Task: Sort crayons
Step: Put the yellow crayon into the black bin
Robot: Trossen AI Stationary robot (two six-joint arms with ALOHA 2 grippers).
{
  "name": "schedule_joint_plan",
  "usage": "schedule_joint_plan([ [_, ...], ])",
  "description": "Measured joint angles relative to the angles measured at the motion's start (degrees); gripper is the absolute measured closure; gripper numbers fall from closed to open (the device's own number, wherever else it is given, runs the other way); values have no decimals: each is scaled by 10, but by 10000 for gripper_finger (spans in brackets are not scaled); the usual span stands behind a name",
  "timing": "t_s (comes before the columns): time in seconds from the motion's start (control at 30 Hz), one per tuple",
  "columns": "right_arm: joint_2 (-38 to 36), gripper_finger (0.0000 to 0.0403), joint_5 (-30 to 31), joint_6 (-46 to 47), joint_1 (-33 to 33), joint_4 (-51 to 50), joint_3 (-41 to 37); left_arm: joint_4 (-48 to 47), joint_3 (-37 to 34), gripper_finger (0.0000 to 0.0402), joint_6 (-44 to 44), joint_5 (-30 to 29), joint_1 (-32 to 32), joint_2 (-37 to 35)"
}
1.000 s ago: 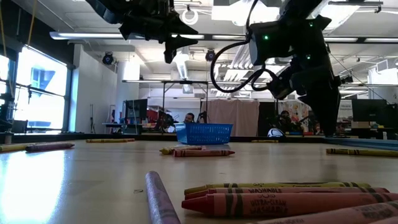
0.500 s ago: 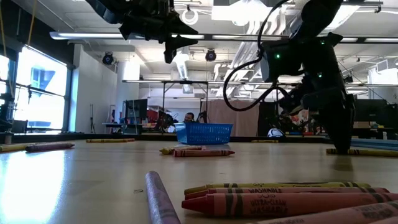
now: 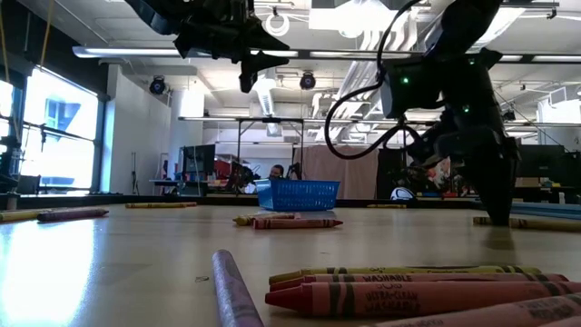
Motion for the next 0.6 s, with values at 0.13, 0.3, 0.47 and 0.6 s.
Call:
schedule_joint_plan([
  [0.13, 0, 394, -2, 7, -6, -1, 0, 0, 0, 298, 0, 0, 0, 0],
  [0.3, 1, 395, -5, 20, -7, -8, 0, 0, 0, 298, 0, 0, 0, 0],
  [0.47, -27, 396, 9, 51, -9, -22, -3, 0, 0, 298, 0, 0, 0, 0],
  [0.6, -85, 393, 67, 109, -11, -41, -5, -1, 0, 298, 1, 0, 0, 0],
])
